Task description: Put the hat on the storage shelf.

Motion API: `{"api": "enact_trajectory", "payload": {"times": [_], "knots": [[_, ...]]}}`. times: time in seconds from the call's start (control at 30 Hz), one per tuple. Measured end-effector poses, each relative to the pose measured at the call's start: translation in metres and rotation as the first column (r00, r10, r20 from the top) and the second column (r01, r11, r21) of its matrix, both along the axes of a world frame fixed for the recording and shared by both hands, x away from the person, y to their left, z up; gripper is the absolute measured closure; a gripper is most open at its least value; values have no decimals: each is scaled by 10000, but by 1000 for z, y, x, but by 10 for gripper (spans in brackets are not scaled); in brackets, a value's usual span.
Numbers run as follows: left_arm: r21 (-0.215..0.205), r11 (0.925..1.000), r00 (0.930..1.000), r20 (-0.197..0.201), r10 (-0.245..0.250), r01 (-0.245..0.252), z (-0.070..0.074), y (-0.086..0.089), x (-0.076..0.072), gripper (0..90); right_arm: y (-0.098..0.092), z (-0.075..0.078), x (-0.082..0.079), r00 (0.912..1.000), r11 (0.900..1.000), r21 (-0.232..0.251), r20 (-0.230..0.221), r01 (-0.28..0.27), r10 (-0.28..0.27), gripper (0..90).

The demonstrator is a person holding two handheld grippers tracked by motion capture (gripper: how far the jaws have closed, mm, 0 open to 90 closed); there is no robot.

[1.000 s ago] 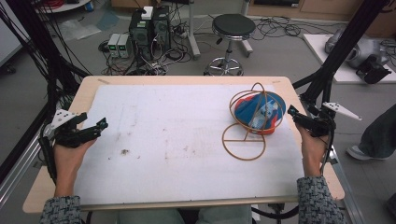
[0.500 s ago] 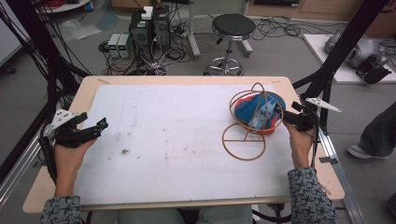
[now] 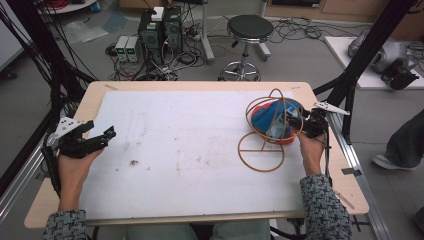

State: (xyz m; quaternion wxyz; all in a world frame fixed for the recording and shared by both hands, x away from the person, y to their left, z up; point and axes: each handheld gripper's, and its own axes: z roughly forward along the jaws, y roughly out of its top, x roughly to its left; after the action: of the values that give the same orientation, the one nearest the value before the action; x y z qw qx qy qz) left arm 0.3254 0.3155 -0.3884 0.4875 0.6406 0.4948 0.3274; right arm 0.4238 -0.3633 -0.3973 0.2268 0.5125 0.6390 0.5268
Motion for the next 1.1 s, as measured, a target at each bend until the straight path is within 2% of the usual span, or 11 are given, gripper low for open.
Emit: {"api": "enact_trajectory", "payload": {"times": [0.13,0.37,0.43,0.57,0.6,0.63,0.67,0.9,0.97,1.03,1.1], "knots": [[-48,10000,10000,5,4,-4,0,0,0,204,-2,-3,2,9998,9996,277,-207,0,6,158],[-63,10000,10000,17,-18,18,0,0,0,204,2,-3,2,9992,9992,261,-256,-290,296,158],[-58,10000,10000,13,-21,21,0,0,0,205,5,-5,3,9990,9994,-1,-298,-341,341,168],[-56,10000,10000,-3,-60,60,0,-2,0,206,4,-7,4,9983,9996,-112,-515,-272,266,263],[-56,9999,9999,0,-112,112,0,-2,1,207,6,-7,5,9985,9994,-193,-489,-274,264,328],[-56,9999,9999,0,-112,112,0,-2,1,207,6,-7,5,9985,9994,-193,-489,-274,264,328],[-26,9999,9999,-32,-107,106,0,-2,1,207,7,-7,5,9991,9984,-489,-331,-266,250,360],[-54,10000,10000,-53,-67,67,-1,-2,1,207,6,-5,4,9998,9983,-539,-73,-201,197,490],[-59,9999,9999,-61,-87,87,-1,-3,1,209,5,-4,3,9998,9982,-580,108,-178,185,583],[-21,10000,9999,-81,-96,96,-1,-3,1,209,5,-4,3,9997,9981,-595,145,-177,186,601],[-7,9999,9999,-95,-104,104,-1,-3,1,209,5,-4,3,9998,9980,-620,146,-130,139,674]]}}
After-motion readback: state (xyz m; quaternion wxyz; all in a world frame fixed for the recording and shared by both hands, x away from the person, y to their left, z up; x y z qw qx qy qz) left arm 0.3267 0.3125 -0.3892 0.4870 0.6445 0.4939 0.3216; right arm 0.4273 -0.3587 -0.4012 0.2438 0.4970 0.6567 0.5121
